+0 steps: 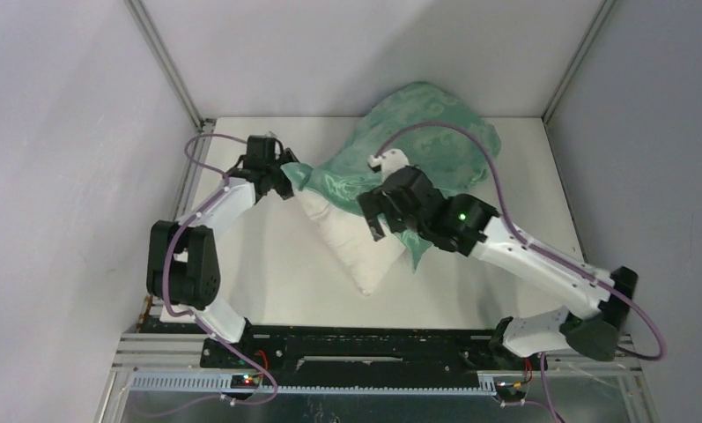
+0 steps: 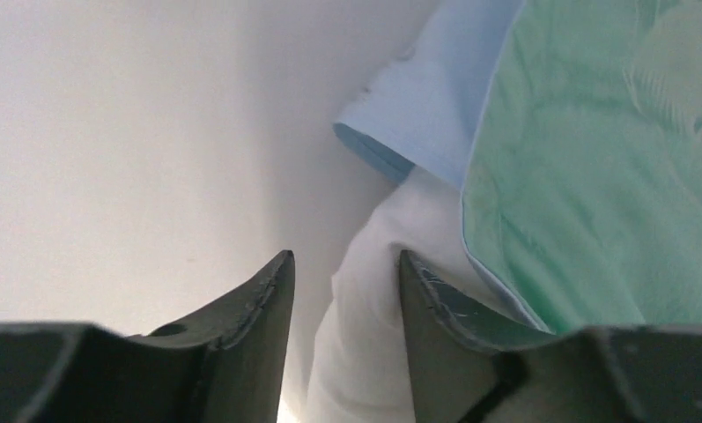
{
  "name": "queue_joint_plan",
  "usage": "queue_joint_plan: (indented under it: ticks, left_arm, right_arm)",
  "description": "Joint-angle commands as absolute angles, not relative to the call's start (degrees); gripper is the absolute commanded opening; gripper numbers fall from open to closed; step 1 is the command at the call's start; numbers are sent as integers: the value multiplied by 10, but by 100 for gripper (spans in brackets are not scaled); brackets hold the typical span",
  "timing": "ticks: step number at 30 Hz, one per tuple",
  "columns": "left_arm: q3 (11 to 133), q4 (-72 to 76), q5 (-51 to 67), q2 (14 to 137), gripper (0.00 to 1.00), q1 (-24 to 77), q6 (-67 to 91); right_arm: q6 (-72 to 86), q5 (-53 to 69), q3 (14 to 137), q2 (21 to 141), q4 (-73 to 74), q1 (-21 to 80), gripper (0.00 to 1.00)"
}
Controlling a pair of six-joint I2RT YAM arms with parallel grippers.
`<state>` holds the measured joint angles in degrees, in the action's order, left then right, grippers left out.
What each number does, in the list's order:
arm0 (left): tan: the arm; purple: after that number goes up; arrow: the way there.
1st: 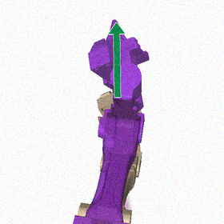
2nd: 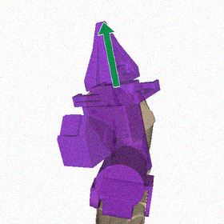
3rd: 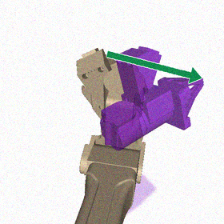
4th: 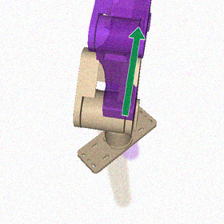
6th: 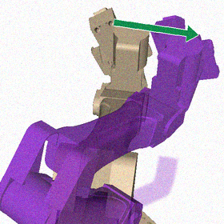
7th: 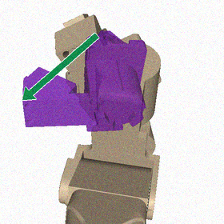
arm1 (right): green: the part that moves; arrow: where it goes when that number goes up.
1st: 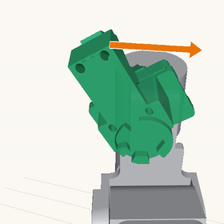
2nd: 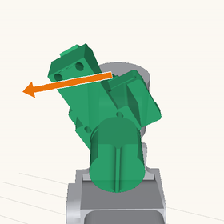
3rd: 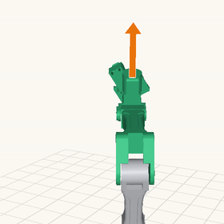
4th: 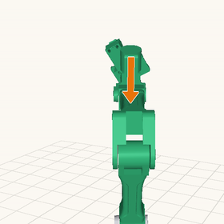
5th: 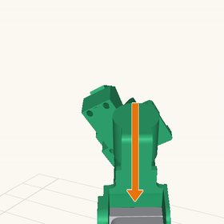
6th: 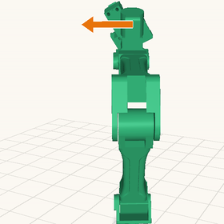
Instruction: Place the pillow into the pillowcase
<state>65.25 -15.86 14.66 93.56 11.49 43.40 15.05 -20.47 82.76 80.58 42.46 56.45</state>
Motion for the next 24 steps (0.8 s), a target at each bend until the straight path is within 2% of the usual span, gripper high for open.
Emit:
queue_joint_plan:
  ticks: [1,7,13,19,22,24]
  left_arm:
    - [714,-203,103,905,59,100,386]
    - [755,-268,49,851,91,78,345]
    - [755,-319,5,753,96,73,302]
    - [625,-332,10,601,99,102,302]
    - [540,-329,12,527,99,166,333]
    - [485,-315,8,486,100,231,372]
  right_arm:
    - [129,-227,734,749,385,543,98]
    - [127,-190,652,743,360,507,98]
    - [128,-152,617,762,324,474,94]
    - [129,-132,616,787,292,452,83]
    - [128,-134,618,793,279,444,74]
    - [132,-137,622,795,277,440,62]
